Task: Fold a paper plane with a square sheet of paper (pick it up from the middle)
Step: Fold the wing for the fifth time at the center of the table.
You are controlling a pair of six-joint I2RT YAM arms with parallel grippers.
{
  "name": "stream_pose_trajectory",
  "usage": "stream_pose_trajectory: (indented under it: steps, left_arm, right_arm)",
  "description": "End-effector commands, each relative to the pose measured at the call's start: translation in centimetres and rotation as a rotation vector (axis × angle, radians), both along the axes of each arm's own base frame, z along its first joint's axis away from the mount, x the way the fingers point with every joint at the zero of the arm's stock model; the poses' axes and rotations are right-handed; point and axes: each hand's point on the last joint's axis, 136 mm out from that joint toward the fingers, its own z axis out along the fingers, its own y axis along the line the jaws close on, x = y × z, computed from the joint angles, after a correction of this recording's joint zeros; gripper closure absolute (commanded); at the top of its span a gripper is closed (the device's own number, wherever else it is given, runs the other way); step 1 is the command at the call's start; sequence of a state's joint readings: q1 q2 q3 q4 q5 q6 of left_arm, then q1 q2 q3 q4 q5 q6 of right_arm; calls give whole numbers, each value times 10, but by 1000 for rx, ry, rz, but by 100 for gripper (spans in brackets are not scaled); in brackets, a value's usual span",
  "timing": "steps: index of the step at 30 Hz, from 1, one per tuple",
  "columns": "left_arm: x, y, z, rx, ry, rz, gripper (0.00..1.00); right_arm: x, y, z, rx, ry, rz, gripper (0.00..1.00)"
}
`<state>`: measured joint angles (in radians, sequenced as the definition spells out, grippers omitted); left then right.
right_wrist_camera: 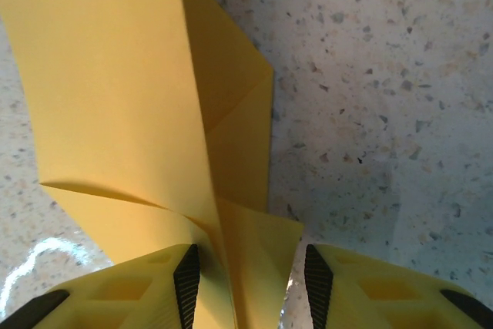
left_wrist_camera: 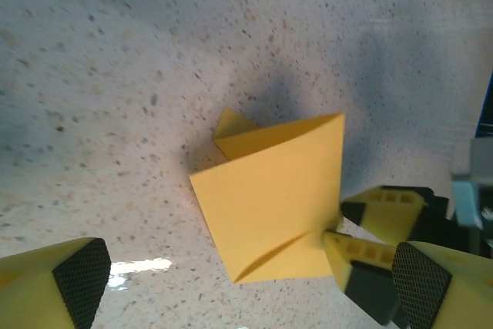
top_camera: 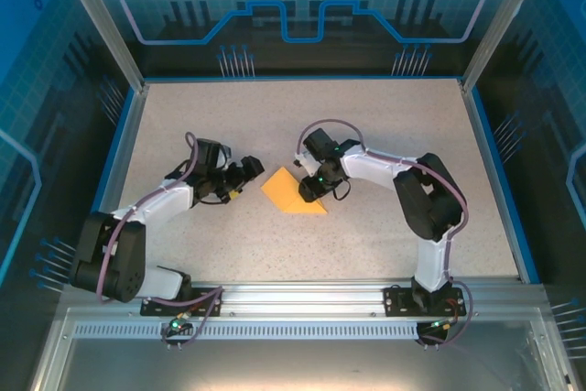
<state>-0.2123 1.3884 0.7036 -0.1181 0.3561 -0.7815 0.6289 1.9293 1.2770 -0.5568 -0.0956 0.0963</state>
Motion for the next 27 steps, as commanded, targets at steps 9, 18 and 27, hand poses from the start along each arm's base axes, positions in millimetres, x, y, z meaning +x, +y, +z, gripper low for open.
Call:
stream_pose_trajectory:
  steps: [9, 18, 27]
  left_arm:
    - [-17, -41, -19, -99, 52, -83, 8]
    - [-35, -72, -38, -143, 115, -94, 25]
    - [-55, -88, -54, -126, 207, -56, 31]
  right_arm:
    - [0, -13, -28, 89, 154, -130, 63]
    - [-4, -18, -36, 66, 195, -162, 65]
    - [-11, -18, -46, 62, 250, -204, 71]
